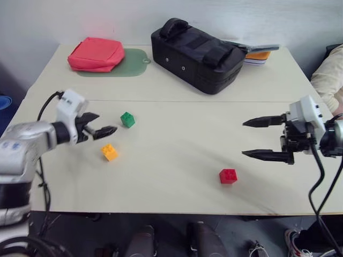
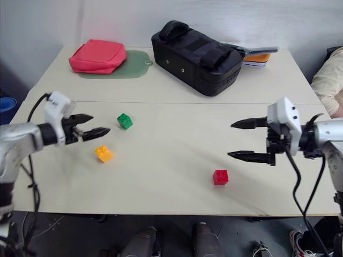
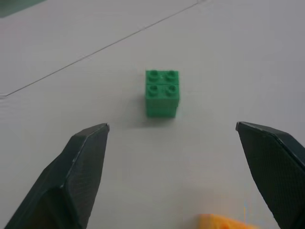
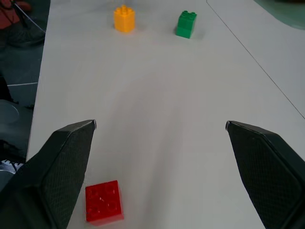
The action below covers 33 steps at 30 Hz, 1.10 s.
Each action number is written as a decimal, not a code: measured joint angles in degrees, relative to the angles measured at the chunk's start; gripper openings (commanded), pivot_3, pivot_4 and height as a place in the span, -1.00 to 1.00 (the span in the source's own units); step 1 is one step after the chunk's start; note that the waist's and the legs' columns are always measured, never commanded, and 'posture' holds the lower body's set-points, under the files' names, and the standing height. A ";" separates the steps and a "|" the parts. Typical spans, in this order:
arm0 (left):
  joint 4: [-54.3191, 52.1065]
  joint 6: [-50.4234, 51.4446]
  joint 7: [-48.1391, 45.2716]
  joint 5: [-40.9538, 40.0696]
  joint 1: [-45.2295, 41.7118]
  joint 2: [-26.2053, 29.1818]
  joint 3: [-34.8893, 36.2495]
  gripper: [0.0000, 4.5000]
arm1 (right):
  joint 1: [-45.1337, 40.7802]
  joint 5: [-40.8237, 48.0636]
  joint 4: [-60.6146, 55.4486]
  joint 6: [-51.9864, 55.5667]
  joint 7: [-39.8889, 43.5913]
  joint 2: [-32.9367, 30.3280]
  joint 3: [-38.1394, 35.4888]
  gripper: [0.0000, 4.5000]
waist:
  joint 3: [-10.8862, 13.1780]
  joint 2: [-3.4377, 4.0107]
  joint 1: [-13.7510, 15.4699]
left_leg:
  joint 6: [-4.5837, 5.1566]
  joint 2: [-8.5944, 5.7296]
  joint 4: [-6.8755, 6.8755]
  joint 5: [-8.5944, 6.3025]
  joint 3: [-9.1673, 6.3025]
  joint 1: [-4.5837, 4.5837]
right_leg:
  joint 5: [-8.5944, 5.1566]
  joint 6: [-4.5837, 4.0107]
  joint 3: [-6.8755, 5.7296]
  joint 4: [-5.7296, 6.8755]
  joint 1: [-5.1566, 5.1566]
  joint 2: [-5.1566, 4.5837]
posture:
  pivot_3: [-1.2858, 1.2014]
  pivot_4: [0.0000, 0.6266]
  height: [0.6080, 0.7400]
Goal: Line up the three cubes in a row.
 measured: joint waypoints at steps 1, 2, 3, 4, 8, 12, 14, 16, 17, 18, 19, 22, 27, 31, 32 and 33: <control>3.19 -0.34 -0.29 1.66 -2.76 -0.59 -2.43 1.00 | 0.06 0.08 -0.43 0.37 -0.39 0.16 0.11 0.99 | 0.00 0.00 -0.02 | 0.02 0.00 0.06 -0.01 0.03 -0.04 | 0.00 0.00 0.01 0.01 -0.03 0.01 | 0.03 -0.52 1.00; 5.57 -1.29 -0.57 3.07 -4.42 -1.14 -4.15 1.00 | 0.12 0.18 -0.99 0.49 -0.70 0.35 0.16 0.99 | 0.00 0.00 -0.05 | 0.03 0.01 0.09 -0.02 0.06 -0.10 | 0.00 0.00 0.02 0.01 -0.09 0.02 | 0.03 -0.52 1.00; 9.20 -3.09 -1.17 4.67 -6.44 -2.32 -6.00 1.00 | 0.15 0.38 -1.51 0.68 -1.16 0.80 0.26 0.99 | 0.00 0.00 0.00 | 0.04 0.01 0.17 -0.03 0.07 -0.12 | 0.00 0.00 0.01 0.02 -0.09 0.02 | 0.03 -0.52 1.00; 12.91 -4.34 -1.87 5.83 -8.34 -3.82 -7.24 1.00 | 0.19 0.51 -1.97 0.82 -1.71 1.41 0.40 0.99 | 0.01 -0.01 0.12 | 0.05 0.02 0.26 -0.03 0.05 -0.16 | 0.00 0.00 -0.02 0.03 -0.08 0.02 | 0.03 -0.52 1.00; 24.32 -9.64 -4.03 10.42 -13.70 -8.04 -12.18 1.00 | 0.28 0.77 -4.31 1.66 -3.44 3.15 1.06 0.99 | 0.03 -0.06 0.26 | 0.14 0.02 0.57 -0.08 0.02 -0.29 | 0.04 0.07 -0.03 0.11 -0.07 0.00 | 0.03 -0.52 1.00; 33.32 -15.63 -5.88 14.38 -18.42 -11.33 -14.43 1.00 | 0.24 1.70 -6.65 2.86 -4.70 3.66 1.17 0.99 | 0.04 -0.07 0.33 | 0.16 0.00 0.61 -0.09 0.01 -0.30 | 0.05 0.09 -0.04 0.11 -0.08 -0.01 | 0.03 -0.52 1.00; 36.46 -18.60 -6.65 16.41 -20.21 -12.40 -15.36 1.00 | 0.23 2.58 -8.04 3.55 -5.21 3.66 1.15 0.99 | 0.04 -0.07 0.32 | 0.17 0.00 0.61 -0.10 0.02 -0.30 | 0.05 0.09 -0.04 0.11 -0.08 -0.01 | 0.03 -0.52 1.00; 40.55 -21.41 -6.96 18.25 -22.08 -13.62 -15.88 1.00 | 0.24 3.38 -9.45 4.32 -5.60 3.65 1.06 0.99 | 0.05 -0.08 0.28 | 0.17 0.00 0.61 -0.10 0.02 -0.30 | 0.05 0.10 -0.04 0.11 -0.08 0.00 | 0.03 -0.52 1.00; 42.43 -22.49 -7.16 19.00 -22.86 -14.20 -15.87 1.00 | 0.25 3.76 -10.16 4.49 -5.86 3.65 0.98 0.99 | 0.05 -0.08 0.26 | 0.17 0.00 0.61 -0.10 0.02 -0.30 | 0.05 0.10 -0.04 0.12 -0.08 0.00 | 0.03 -0.52 1.00; 43.71 -23.10 -7.31 19.55 -23.40 -14.62 -15.87 1.00 | 0.26 4.07 -10.54 4.63 -6.04 3.65 0.90 0.99 | 0.05 -0.09 0.26 | 0.17 0.01 0.61 -0.10 0.02 -0.30 | 0.05 0.10 -0.05 0.12 -0.08 0.00 | 0.03 -0.52 1.00; 44.95 -23.64 -7.46 19.97 -23.93 -14.98 -15.86 1.00 | 0.28 4.36 -10.77 4.84 -6.31 3.65 0.76 0.99 | 0.05 -0.10 0.27 | 0.17 0.00 0.61 -0.10 0.02 -0.30 | 0.05 0.10 -0.05 0.11 -0.08 0.00 | 0.03 -0.52 1.00; 47.97 -24.90 -7.53 21.42 -24.84 -15.60 -15.85 0.83 | 0.66 4.57 -11.12 5.24 -6.72 3.64 0.64 1.00 | 0.06 -0.10 0.30 | 0.18 0.00 0.61 -0.10 0.02 -0.30 | 0.06 0.11 -0.05 0.12 -0.08 -0.01 | 0.03 -0.52 1.00; 52.96 -26.25 -7.50 22.86 -26.40 -16.87 -15.10 0.21 | 1.41 4.62 -11.38 5.25 -7.30 3.63 0.62 1.00 | 0.06 -0.11 0.34 | 0.18 0.00 0.63 -0.10 0.02 -0.30 | 0.06 0.12 -0.06 0.12 -0.08 -0.01 | 0.03 -0.52 1.00; 53.73 -26.95 -7.86 23.58 -26.75 -16.92 -14.42 -0.33 | 1.39 4.23 -11.28 4.89 -7.38 3.57 0.62 1.00 | 0.06 -0.12 0.33 | 0.19 0.00 0.63 -0.11 0.02 -0.31 | 0.06 0.12 -0.06 0.12 -0.08 -0.02 | 0.03 -0.52 1.00; 53.74 -27.16 -8.10 23.74 -26.75 -16.93 -14.33 -0.32 | 1.34 4.12 -11.04 4.58 -7.28 3.49 0.62 1.00 | 0.06 -0.12 0.32 | 0.19 0.00 0.63 -0.11 0.02 -0.31 | 0.06 0.12 -0.06 0.12 -0.08 -0.01 | 0.03 -0.52 1.00; 53.74 -27.40 -8.50 23.88 -26.75 -16.93 -14.18 -0.32 | 1.26 3.80 -10.70 4.16 -7.05 3.43 0.62 1.00 | 0.07 -0.12 0.31 | 0.19 0.00 0.63 -0.11 0.02 -0.31 | 0.06 0.12 -0.06 0.12 -0.08 -0.01 | 0.03 -0.52 1.00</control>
